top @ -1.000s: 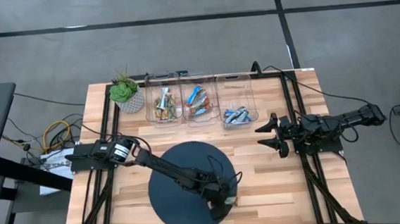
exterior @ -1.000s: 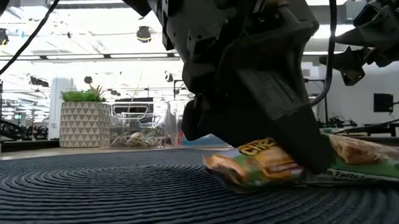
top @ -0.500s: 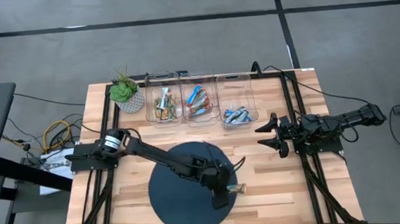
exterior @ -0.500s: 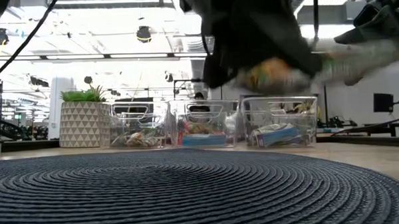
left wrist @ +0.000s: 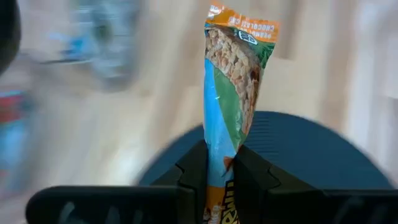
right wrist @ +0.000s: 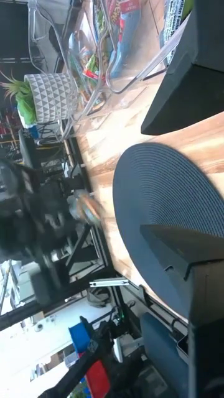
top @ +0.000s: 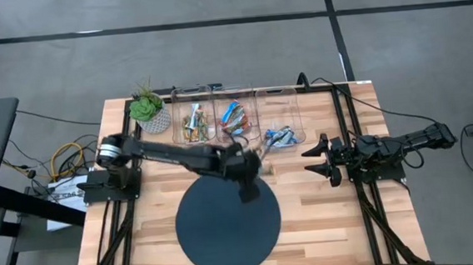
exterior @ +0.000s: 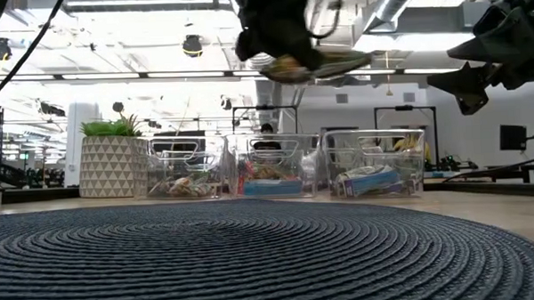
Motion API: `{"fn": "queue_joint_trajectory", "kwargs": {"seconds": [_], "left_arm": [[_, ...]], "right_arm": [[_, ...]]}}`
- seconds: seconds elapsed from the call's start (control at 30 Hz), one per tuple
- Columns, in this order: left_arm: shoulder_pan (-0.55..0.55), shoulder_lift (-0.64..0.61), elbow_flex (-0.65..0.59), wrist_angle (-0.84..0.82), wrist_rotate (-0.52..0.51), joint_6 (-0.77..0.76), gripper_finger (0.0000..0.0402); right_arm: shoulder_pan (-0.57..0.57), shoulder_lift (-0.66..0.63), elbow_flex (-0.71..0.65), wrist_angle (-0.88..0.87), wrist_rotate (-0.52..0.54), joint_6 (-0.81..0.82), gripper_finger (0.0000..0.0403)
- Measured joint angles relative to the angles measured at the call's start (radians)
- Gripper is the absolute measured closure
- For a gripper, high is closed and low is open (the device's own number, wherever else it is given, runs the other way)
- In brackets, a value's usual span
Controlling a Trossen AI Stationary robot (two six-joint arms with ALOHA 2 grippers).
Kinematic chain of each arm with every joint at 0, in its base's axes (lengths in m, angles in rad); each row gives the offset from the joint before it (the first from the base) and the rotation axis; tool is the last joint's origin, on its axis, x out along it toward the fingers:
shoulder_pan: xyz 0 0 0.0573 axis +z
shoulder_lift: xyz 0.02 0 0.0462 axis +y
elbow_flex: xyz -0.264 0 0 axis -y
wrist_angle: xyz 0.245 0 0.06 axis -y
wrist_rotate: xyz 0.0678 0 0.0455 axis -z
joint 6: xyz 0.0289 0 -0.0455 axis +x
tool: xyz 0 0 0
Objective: Pick and place Granola Bars by type
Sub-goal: Put the orange granola bar into the right transparent bin
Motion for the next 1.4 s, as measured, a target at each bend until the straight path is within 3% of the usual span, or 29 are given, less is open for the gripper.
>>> {"fn": "queue_joint_trajectory", "kwargs": {"seconds": [0.33, 0.93, 1.17, 1.4], "left_arm": [[0.2, -0.084, 0.0, -0.205, -0.032, 0.014, 0.0352], [0.618, -0.133, 0.0, -0.41, -0.059, 0.066, 0.0352], [0.723, -0.133, -0.005, -0.513, -0.058, 0.062, 0.0352], [0.776, -0.132, -0.087, -0.51, -0.028, 0.022, 0.0352]], "right_arm": [[0.0, 0.0, 0.0, 0.0, 0.0, 0.0, 0.0159], [0.0, 0.0, 0.0, 0.0, 0.0, 0.0, 0.0159], [0.0, 0.0, 0.0, 0.0, 0.0, 0.0, 0.0159], [0.0, 0.0, 0.0, 0.0, 0.0, 0.0, 0.0159]]}}
